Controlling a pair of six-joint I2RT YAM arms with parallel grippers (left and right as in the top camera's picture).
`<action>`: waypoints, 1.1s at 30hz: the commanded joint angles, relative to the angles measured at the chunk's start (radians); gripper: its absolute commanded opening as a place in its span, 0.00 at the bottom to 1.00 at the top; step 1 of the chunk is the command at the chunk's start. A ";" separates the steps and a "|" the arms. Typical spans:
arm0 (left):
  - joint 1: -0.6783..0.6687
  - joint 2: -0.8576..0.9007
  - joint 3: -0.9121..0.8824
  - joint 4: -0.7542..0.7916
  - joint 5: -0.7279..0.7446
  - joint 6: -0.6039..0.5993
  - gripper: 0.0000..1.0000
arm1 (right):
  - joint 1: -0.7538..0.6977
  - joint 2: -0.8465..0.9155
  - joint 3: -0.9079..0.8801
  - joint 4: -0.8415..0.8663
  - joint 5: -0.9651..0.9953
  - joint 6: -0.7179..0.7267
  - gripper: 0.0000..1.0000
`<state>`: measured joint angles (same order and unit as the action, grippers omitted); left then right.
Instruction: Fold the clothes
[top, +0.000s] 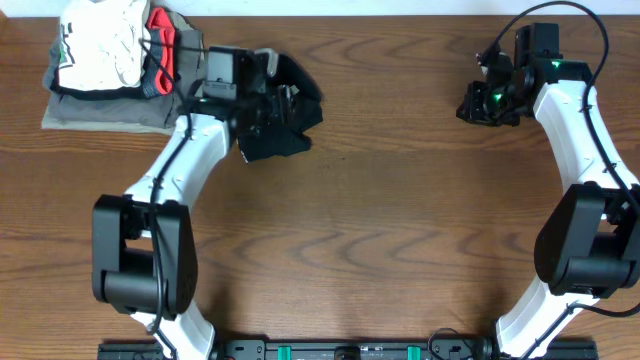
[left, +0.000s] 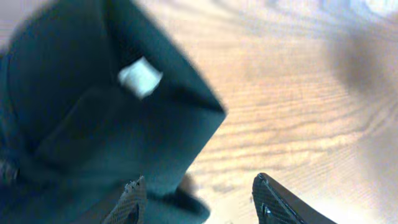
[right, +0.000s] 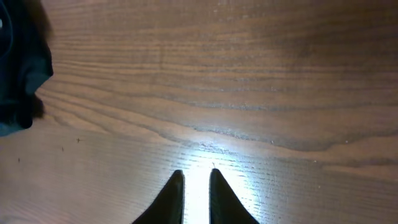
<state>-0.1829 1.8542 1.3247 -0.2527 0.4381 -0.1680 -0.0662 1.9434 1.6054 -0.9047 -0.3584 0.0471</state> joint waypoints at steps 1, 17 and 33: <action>-0.069 0.016 0.010 0.029 -0.181 0.021 0.57 | -0.013 -0.029 0.016 0.004 0.003 -0.011 0.28; -0.179 0.270 0.155 0.169 -0.471 0.026 0.58 | -0.013 -0.029 0.016 -0.044 0.003 -0.019 0.56; -0.224 0.385 0.174 0.164 -0.477 0.033 0.62 | -0.013 -0.029 0.016 -0.058 0.003 -0.037 0.67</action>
<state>-0.3996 2.1998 1.4837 -0.0738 -0.0280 -0.1524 -0.0662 1.9434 1.6054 -0.9607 -0.3584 0.0322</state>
